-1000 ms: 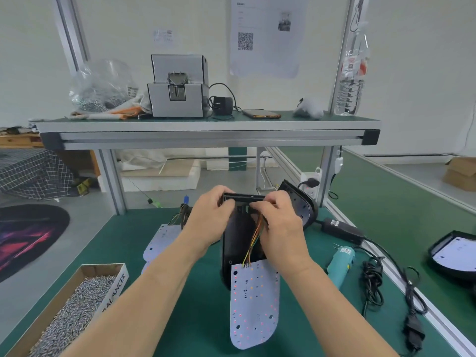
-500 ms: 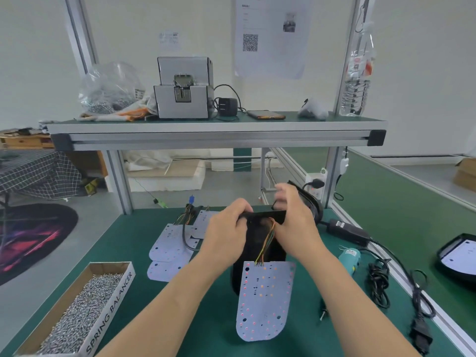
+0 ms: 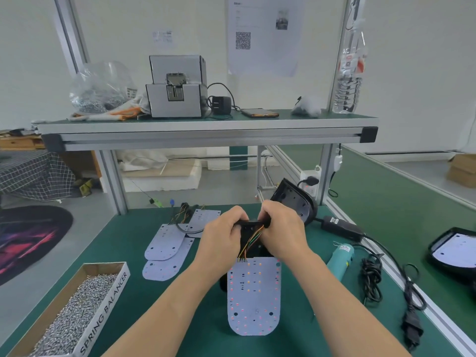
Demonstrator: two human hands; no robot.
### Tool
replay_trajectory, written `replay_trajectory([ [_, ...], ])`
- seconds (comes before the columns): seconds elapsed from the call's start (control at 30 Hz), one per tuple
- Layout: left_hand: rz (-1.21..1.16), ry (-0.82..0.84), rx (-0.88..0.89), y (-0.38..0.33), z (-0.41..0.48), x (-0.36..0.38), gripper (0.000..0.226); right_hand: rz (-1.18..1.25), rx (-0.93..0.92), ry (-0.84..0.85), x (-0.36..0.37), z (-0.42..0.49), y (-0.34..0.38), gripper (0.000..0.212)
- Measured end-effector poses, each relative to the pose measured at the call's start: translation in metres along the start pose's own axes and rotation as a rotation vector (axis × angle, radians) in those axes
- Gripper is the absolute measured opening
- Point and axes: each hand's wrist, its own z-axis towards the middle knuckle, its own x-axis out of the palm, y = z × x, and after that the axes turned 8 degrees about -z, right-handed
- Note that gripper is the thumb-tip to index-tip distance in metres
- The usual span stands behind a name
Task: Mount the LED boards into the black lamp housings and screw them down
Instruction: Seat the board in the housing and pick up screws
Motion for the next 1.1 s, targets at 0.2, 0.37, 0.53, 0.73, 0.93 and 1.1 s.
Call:
replay_trajectory([
  [0.2,-0.033,-0.019,0.035,0.003,-0.007,-0.001,0.027,-0.098,-0.087,-0.014,-0.001,-0.002,0.001,0.018],
  [0.37,-0.013,-0.066,-0.002,0.010,-0.017,0.004,0.039,0.054,-0.148,0.205,-0.004,0.001,-0.003,0.019],
  [0.53,-0.081,-0.110,-0.165,0.026,-0.019,-0.001,0.049,0.335,-0.117,0.250,-0.023,-0.015,-0.022,0.030],
  [0.73,-0.224,-0.122,-0.363,0.030,-0.013,-0.008,0.053,0.191,-0.262,0.241,-0.018,-0.063,-0.014,0.019],
  [0.93,-0.472,-0.053,-0.557,0.026,-0.011,-0.017,0.041,0.411,-0.208,0.219,-0.012,-0.057,-0.018,0.023],
  [1.1,-0.574,-0.007,-0.578,0.022,-0.012,-0.025,0.032,0.416,-0.156,0.160,-0.006,-0.049,-0.012,0.025],
])
